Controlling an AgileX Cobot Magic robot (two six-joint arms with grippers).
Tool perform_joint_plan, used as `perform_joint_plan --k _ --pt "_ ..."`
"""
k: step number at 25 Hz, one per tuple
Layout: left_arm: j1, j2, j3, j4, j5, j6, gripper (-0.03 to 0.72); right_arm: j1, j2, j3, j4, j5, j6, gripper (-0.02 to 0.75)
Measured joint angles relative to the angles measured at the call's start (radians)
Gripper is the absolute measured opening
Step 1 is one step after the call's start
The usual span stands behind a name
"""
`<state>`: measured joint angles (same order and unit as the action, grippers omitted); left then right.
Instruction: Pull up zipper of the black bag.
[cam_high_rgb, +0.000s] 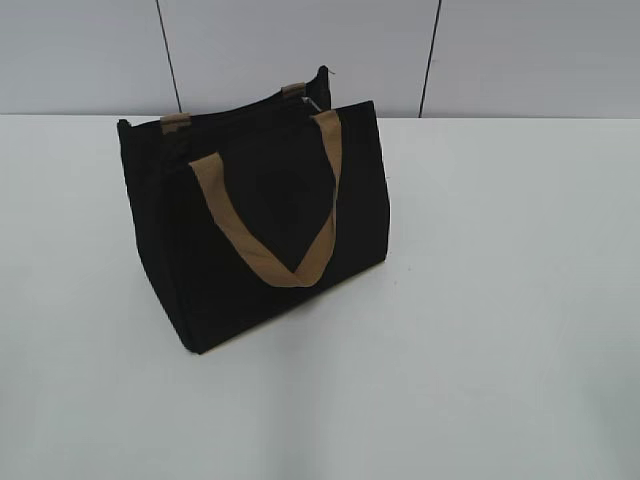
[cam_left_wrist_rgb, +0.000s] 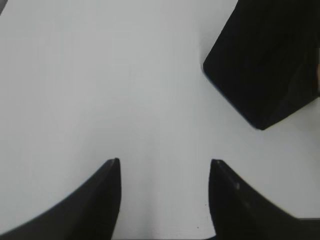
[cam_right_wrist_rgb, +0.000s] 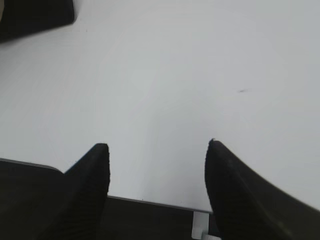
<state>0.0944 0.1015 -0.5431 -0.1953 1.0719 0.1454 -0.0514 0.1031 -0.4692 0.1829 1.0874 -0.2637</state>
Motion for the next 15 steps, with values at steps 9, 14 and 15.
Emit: perform_joint_plan --k 9,14,15 --pt "0.0 -0.107 0.002 0.001 0.001 0.0 0.421 0.0 -0.11 0.001 0.0 0.006 -0.001 0.462" --pt "0.0 -0.107 0.002 0.001 0.0 0.0 0.419 0.0 -0.11 0.001 0.0 0.006 -0.001 0.462" --pt "0.0 -0.107 0.002 0.001 0.0 0.0 0.419 0.0 -0.11 0.001 0.0 0.006 -0.001 0.462"
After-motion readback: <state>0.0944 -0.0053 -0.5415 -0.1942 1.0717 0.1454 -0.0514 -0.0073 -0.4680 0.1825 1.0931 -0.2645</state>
